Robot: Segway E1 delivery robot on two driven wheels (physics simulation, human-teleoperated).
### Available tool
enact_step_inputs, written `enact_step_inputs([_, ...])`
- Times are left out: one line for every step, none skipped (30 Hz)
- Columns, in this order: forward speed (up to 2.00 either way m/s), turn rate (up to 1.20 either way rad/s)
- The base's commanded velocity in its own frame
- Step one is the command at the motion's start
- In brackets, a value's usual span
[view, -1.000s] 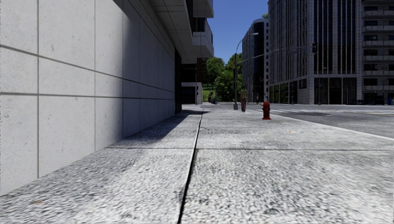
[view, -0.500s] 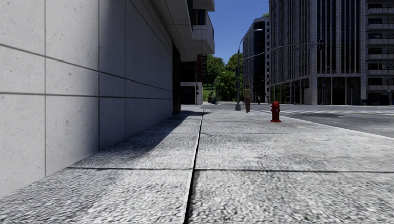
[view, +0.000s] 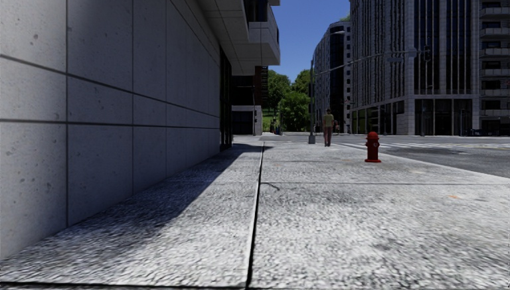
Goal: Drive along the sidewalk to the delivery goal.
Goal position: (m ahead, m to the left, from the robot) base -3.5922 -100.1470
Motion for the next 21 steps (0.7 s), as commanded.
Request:
enact_step_inputs([2.0,0.0])
enact_step_inputs([2.0,0.0])
enact_step_inputs([2.0,0.0])
enact_step_inputs([2.0,0.0])
enact_step_inputs([2.0,0.0])
enact_step_inputs([2.0,0.0])
enact_step_inputs([2.0,0.0])
enact_step_inputs([2.0,0.0])
enact_step_inputs([2.0,0.0])
enact_step_inputs([2.0,0.0])
enact_step_inputs([2.0,0.0])
enact_step_inputs([2.0,-0.13])
enact_step_inputs([2.0,-0.13])
enact_step_inputs([2.0,-0.25])
enact_step_inputs([2.0,-0.28])
enact_step_inputs([2.0,-0.33])
enact_step_inputs([2.0,-0.33])
enact_step_inputs([2.0,-0.35])
enact_step_inputs([2.0,-0.36])
enact_step_inputs([2.0,-0.36])
enact_step_inputs([2.0,-0.36])
